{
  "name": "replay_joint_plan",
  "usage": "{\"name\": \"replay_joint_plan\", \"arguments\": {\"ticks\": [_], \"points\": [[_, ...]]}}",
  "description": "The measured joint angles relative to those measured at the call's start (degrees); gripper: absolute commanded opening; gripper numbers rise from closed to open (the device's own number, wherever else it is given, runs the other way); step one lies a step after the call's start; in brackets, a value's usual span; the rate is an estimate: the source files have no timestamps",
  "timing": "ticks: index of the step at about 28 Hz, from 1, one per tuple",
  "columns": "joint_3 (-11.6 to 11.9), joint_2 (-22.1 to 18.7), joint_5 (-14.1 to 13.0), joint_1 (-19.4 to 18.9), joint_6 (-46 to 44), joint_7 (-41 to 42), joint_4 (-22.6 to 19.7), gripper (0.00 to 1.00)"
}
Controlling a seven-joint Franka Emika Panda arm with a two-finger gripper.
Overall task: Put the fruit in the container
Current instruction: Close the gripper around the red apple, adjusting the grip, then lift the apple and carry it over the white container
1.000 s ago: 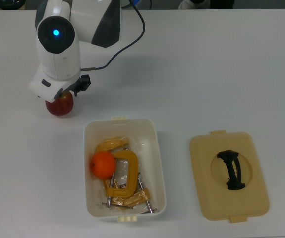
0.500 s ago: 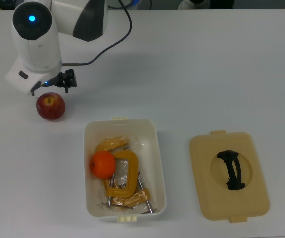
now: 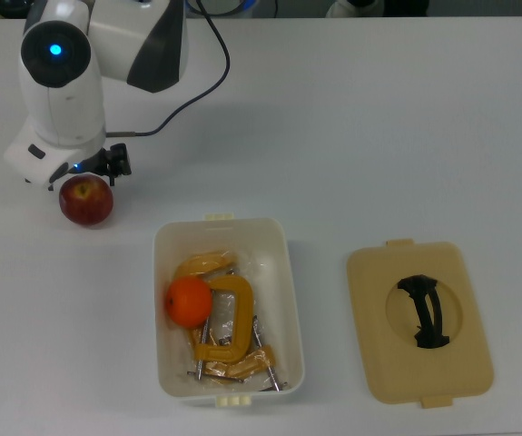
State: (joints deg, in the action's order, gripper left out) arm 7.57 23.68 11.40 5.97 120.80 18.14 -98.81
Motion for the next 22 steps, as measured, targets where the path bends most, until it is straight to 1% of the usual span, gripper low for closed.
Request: {"name": "replay_joint_plan", "arguments": {"ticks": [3, 4, 6, 7, 8, 10, 12, 14, 17, 19, 22], "points": [[-0.14, 0.82, 0.00, -0.16, 1.35, -0.30, -0.05, 1.00], [-0.16, 1.06, 0.00, -0.21, 1.71, -0.33, -0.05, 0.95], [-0.18, 1.65, 0.00, -0.26, 2.77, -0.38, -0.07, 0.56], [-0.18, 1.82, 0.00, -0.26, 3.13, -0.39, -0.07, 0.42], [-0.18, 1.95, 0.00, -0.26, 3.46, -0.40, -0.07, 0.37], [-0.18, 2.02, 0.00, -0.25, 3.82, -0.41, -0.05, 0.37], [-0.18, 1.94, -0.05, -0.25, 3.87, -0.46, 0.15, 0.41], [-0.18, 1.69, -0.71, -0.26, 3.95, -0.60, 0.53, 0.42], [-0.42, 0.35, -3.57, -0.29, 3.97, -0.61, 1.46, 0.42], [-1.35, -1.10, -5.51, -0.34, 3.93, -0.62, 2.54, 0.42], [-3.02, -2.66, -6.64, -0.75, 3.88, -3.28, 4.13, 0.42]]}}
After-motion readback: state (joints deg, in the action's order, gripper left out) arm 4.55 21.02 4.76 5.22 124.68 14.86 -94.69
